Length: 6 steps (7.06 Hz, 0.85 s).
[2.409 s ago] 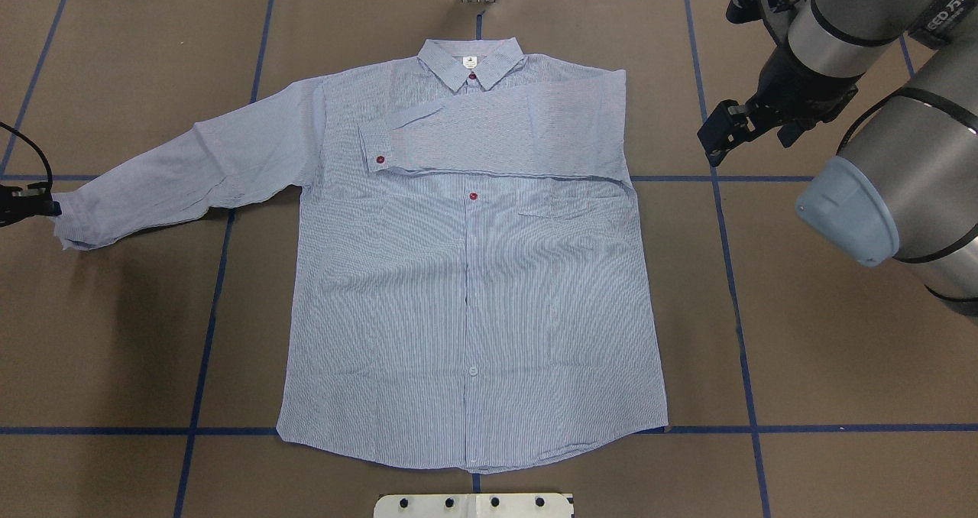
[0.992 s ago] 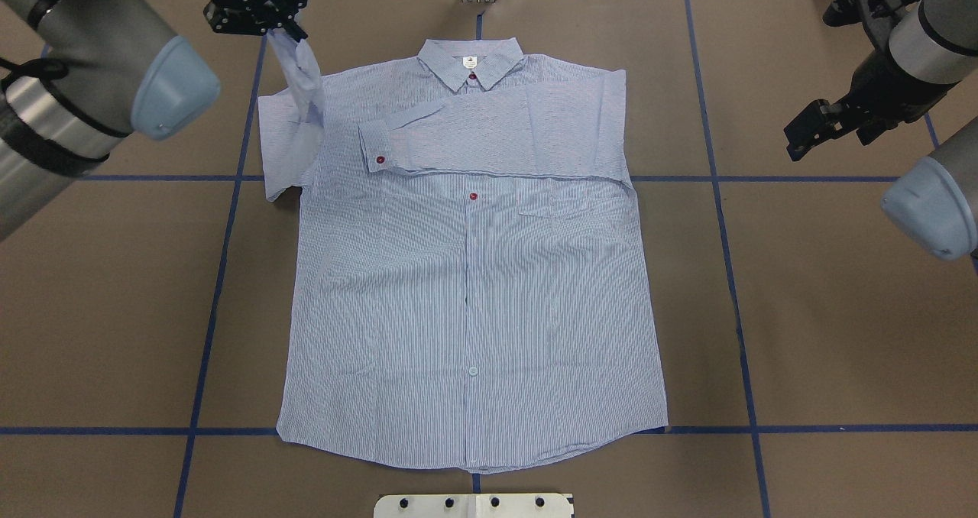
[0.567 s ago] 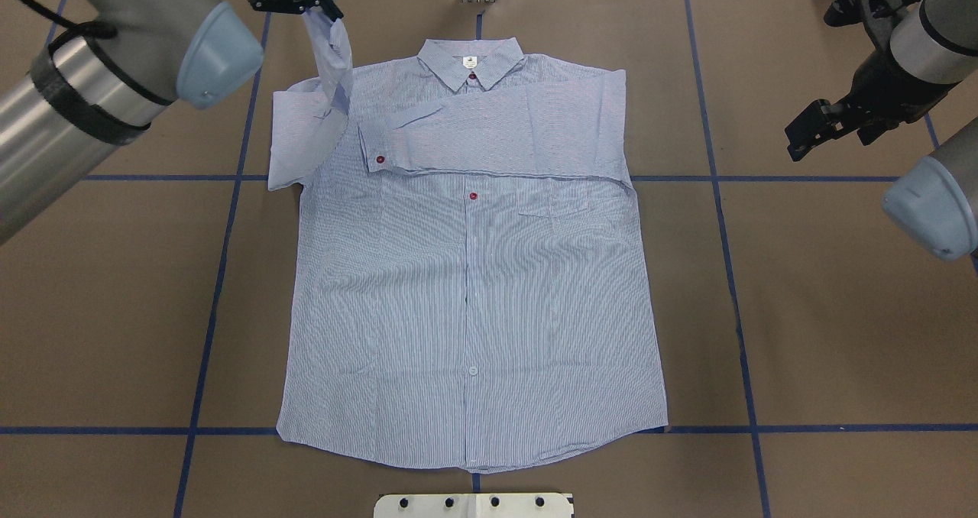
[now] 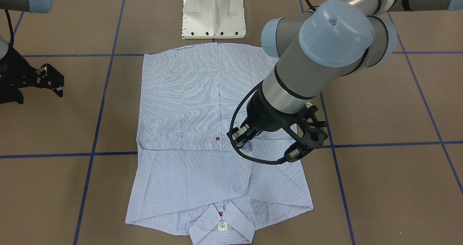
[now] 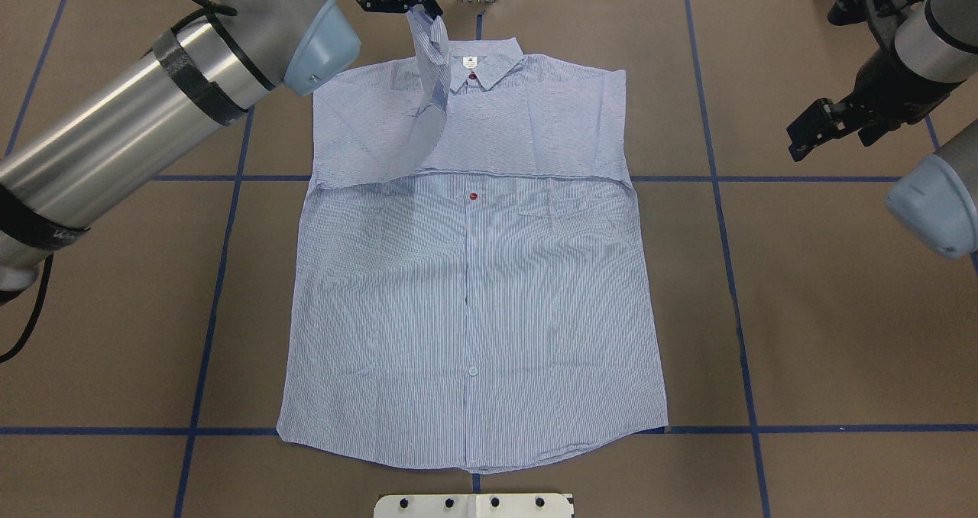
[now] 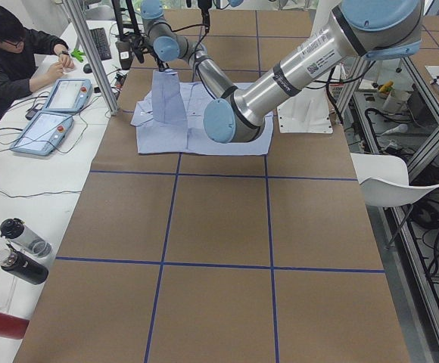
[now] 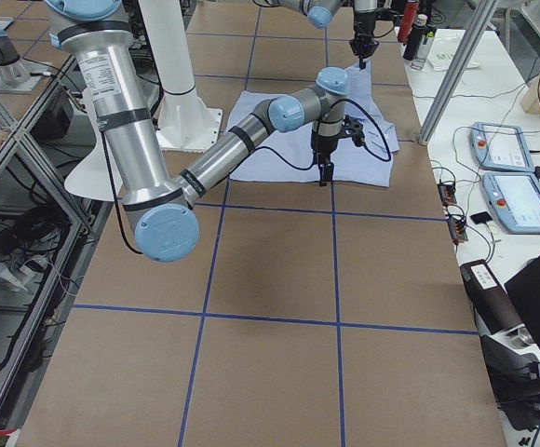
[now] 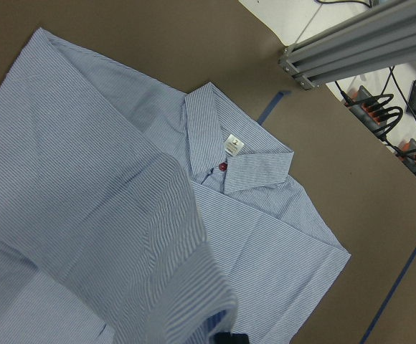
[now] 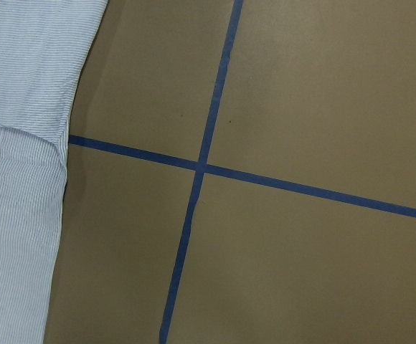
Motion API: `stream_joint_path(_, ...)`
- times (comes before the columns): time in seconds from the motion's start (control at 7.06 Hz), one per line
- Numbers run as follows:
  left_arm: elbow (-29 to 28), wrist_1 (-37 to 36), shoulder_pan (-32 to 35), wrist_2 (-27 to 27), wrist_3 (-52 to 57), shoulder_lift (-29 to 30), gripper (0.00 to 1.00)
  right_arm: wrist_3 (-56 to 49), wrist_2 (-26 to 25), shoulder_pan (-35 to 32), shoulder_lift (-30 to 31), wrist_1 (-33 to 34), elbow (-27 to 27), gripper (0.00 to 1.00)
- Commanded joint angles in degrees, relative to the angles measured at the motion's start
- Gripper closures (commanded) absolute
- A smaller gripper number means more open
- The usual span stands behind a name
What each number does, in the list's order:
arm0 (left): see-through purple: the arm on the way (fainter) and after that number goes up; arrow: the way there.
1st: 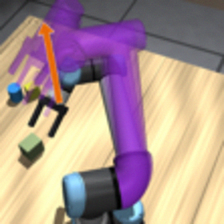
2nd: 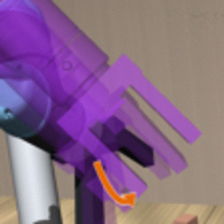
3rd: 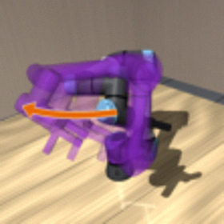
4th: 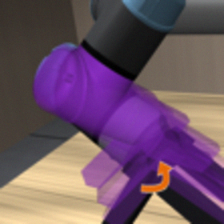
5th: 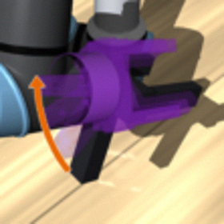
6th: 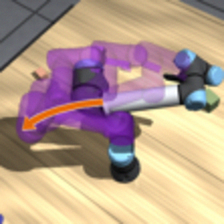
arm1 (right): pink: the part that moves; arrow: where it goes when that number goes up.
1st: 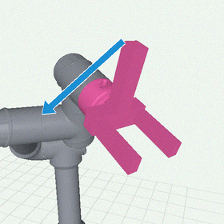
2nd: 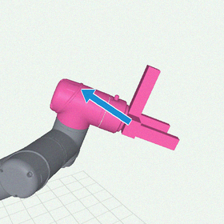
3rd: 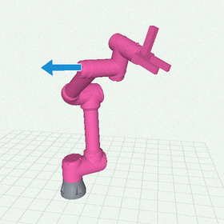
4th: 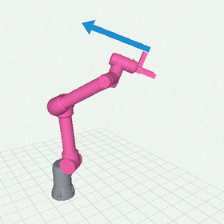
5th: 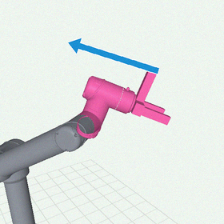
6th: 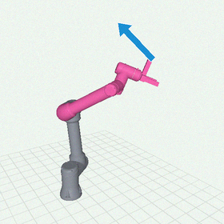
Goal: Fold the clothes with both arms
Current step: 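Lift the cuff with the left gripper and carry it toward the collar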
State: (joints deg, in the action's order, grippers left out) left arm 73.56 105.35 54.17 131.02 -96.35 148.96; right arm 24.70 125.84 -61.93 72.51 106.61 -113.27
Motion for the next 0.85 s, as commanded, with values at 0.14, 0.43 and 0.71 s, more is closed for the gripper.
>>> stream_joint_path(0.14,-2.1,4.57,-5.37,-2.16,-2.18,-0.43,1.0,0.0,-0.07,-0.03,0.0,0.0,0.94,0.0)
stream_joint_path(0.43,-7.88,15.52,-11.43,-8.66,-2.97,0.1,1.0,0.09,0.1,-0.03,-0.09,0.0,0.94,0.0)
stream_joint_path(0.71,-15.51,26.54,-17.06,-17.26,-2.62,2.37,1.0,0.09,0.02,-0.03,0.18,0.0,1.03,0.0)
